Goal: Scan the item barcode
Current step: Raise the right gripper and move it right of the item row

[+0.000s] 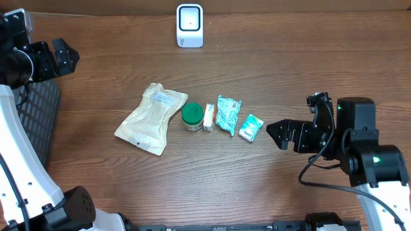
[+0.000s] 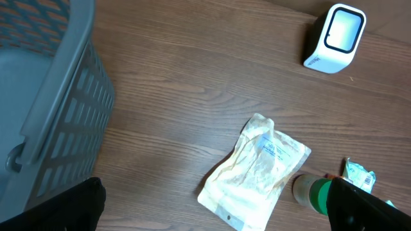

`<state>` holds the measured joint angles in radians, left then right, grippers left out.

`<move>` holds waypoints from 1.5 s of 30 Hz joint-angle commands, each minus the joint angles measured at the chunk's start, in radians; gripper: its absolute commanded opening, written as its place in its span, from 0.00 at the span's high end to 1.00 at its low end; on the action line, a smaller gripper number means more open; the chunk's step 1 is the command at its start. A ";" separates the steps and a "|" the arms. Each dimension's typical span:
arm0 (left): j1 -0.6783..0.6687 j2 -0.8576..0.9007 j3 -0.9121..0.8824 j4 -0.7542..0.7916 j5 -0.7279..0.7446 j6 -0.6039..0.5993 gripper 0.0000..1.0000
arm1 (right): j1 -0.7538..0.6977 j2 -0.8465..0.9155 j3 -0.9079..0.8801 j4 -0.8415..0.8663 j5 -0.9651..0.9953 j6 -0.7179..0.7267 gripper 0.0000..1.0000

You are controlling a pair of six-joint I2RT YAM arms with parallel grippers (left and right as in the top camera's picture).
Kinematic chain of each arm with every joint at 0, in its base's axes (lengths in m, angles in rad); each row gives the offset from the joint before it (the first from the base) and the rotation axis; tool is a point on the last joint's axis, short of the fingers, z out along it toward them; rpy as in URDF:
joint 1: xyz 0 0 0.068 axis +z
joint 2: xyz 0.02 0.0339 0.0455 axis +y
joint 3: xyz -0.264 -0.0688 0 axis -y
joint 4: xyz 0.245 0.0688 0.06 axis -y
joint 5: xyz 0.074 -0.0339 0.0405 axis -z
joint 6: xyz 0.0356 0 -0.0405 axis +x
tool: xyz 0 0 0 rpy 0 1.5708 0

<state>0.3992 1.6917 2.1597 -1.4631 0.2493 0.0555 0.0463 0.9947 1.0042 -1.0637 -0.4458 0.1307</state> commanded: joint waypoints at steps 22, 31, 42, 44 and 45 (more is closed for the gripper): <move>-0.007 0.003 0.003 0.001 -0.005 0.012 0.00 | -0.002 0.073 0.305 -0.237 0.095 -0.007 0.01; -0.007 0.003 0.003 0.000 -0.005 0.012 0.00 | -0.003 0.146 0.306 -0.239 0.187 0.083 0.04; -0.007 0.003 0.003 0.000 -0.005 0.012 0.00 | -0.003 0.259 0.306 -0.206 0.187 0.082 0.07; -0.007 0.003 0.003 0.000 -0.006 0.012 0.00 | -0.003 0.267 0.306 -0.198 0.187 0.082 0.07; -0.007 0.003 0.003 0.000 -0.005 0.012 0.00 | -0.003 0.270 0.306 -0.194 0.188 0.082 0.07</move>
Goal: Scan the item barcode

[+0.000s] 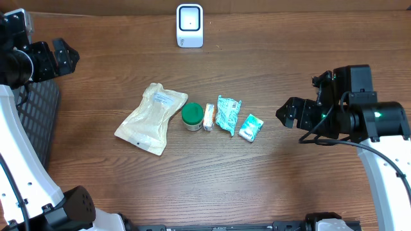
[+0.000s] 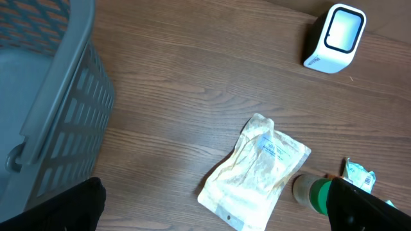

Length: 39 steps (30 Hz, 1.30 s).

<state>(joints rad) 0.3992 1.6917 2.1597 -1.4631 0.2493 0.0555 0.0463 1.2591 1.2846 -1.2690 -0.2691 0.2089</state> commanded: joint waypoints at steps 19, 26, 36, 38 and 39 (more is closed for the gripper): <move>-0.007 0.003 0.003 0.000 -0.005 0.012 0.00 | -0.006 0.088 0.025 0.108 0.052 0.004 0.05; -0.007 0.003 0.003 0.000 -0.005 0.012 0.00 | -0.091 0.175 0.025 0.146 0.011 0.004 0.08; -0.007 0.003 0.003 0.000 -0.005 0.012 0.00 | -0.108 0.238 0.024 0.148 0.006 0.000 0.08; -0.007 0.003 0.003 0.000 -0.005 0.012 0.00 | -0.108 0.238 0.024 0.151 0.006 0.000 0.08; -0.007 0.003 0.003 0.000 -0.005 0.012 0.00 | -0.108 0.238 0.024 0.151 0.006 0.000 0.08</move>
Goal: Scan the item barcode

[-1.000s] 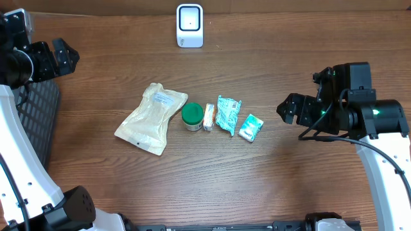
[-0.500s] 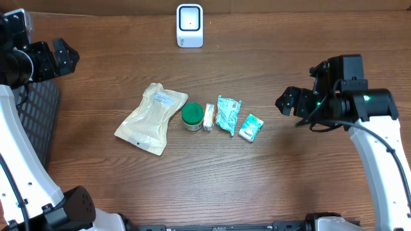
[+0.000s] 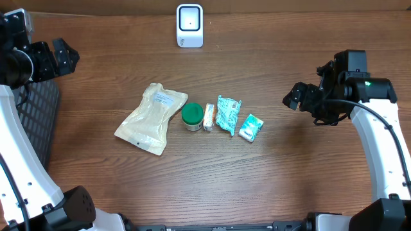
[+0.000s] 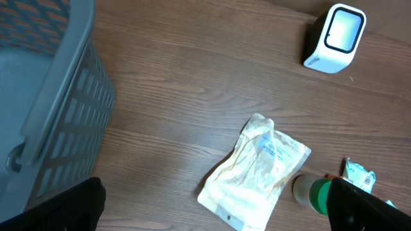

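Note:
Several items lie in a row mid-table: a beige pouch (image 3: 151, 119) (image 4: 257, 170), a green-lidded jar (image 3: 192, 116) (image 4: 311, 192), a small bar (image 3: 209, 117), a teal packet (image 3: 227, 114) and a white-green box (image 3: 250, 127). The white scanner (image 3: 189, 25) (image 4: 335, 29) stands at the far edge. My left gripper (image 3: 69, 52) (image 4: 212, 205) hangs open and empty at the far left. Right of the box, my right gripper (image 3: 295, 97) points towards the row, its jaws apart with nothing in them.
A grey slatted basket (image 4: 45, 96) (image 3: 32, 122) stands at the left edge beneath my left arm. Bare wooden table (image 3: 212, 186) lies in front of the row and between the row and the scanner.
My right gripper has moved a little farther back and to the right, away from the white-green box. The left arm and all items are as they were.
My right gripper first hung low at the right, level with the white-green box. Then it was farther back, beside the row. Now it is farther back and to the right again. Nothing has been touched, and the left arm has stayed still.

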`<state>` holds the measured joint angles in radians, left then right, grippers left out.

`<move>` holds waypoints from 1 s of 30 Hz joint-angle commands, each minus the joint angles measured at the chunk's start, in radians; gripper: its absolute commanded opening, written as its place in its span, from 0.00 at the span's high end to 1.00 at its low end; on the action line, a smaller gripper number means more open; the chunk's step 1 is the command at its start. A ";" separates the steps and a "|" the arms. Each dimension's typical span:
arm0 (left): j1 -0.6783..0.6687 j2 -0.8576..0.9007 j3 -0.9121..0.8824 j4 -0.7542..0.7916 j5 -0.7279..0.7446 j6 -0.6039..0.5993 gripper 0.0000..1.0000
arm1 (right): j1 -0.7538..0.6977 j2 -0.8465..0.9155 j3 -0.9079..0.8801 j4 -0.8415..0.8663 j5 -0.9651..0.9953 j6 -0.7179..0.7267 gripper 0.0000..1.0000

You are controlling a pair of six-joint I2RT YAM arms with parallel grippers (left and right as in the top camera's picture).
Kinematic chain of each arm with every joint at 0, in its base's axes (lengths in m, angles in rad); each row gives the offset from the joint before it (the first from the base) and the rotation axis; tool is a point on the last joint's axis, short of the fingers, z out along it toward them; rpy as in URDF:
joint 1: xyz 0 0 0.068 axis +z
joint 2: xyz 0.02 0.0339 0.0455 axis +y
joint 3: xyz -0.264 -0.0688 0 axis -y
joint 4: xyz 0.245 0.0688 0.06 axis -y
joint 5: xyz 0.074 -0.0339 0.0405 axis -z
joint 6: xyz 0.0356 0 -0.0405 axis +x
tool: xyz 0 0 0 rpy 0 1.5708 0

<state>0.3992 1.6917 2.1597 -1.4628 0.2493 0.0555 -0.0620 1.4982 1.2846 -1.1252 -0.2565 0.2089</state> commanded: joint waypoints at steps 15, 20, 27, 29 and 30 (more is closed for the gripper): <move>-0.007 0.003 0.003 0.000 -0.005 0.012 0.00 | 0.001 -0.002 0.024 0.011 -0.006 0.000 0.07; -0.007 0.003 0.003 0.000 -0.005 0.012 0.00 | 0.001 -0.002 0.024 0.012 -0.006 0.000 0.07; -0.007 0.003 0.003 0.000 -0.005 0.012 0.00 | 0.001 0.001 0.024 0.031 -0.006 0.000 0.08; -0.007 0.003 0.003 0.000 -0.005 0.012 0.00 | 0.001 0.002 0.024 0.037 -0.006 0.000 0.08; -0.007 0.003 0.003 0.000 -0.005 0.012 0.00 | 0.001 0.002 0.024 0.040 -0.006 0.000 0.08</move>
